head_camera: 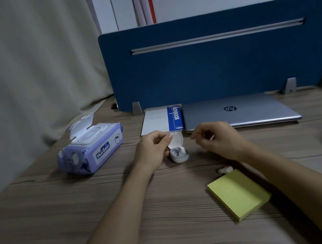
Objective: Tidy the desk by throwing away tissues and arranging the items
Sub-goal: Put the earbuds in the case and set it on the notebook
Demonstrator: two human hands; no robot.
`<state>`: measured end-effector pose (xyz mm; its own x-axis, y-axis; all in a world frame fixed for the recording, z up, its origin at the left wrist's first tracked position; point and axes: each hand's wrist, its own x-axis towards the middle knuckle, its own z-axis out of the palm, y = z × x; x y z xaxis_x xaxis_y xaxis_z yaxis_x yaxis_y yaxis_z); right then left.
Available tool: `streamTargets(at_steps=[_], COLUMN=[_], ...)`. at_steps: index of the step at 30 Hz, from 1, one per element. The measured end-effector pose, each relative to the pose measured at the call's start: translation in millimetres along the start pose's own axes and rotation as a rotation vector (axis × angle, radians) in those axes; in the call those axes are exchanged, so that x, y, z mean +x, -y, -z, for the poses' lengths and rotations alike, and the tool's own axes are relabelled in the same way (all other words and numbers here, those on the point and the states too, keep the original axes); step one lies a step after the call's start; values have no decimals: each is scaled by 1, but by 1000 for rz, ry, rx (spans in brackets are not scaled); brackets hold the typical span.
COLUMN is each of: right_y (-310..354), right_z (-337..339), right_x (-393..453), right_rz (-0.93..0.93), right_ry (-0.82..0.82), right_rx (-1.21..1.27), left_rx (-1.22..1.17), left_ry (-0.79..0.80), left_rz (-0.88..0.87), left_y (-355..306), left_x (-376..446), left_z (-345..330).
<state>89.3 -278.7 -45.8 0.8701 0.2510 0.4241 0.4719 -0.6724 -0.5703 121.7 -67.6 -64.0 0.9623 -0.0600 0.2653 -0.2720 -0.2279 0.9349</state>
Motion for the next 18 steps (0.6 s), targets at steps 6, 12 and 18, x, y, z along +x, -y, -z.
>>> streamTargets(at_steps=[6,12,18], right_y=[-10,-4,8], right_z=[40,58,50], right_x=[-29,-42,-39], right_rz=[-176,-223,-162], right_ry=[401,559,557], right_rx=[81,-56,-196], left_rx=[-3,-25,-59], left_ry=[-32,-23,-5], left_rz=[37,51,77], left_y=[-2,-4,-7], left_x=[-2,-8,-14], left_z=[4,4,2])
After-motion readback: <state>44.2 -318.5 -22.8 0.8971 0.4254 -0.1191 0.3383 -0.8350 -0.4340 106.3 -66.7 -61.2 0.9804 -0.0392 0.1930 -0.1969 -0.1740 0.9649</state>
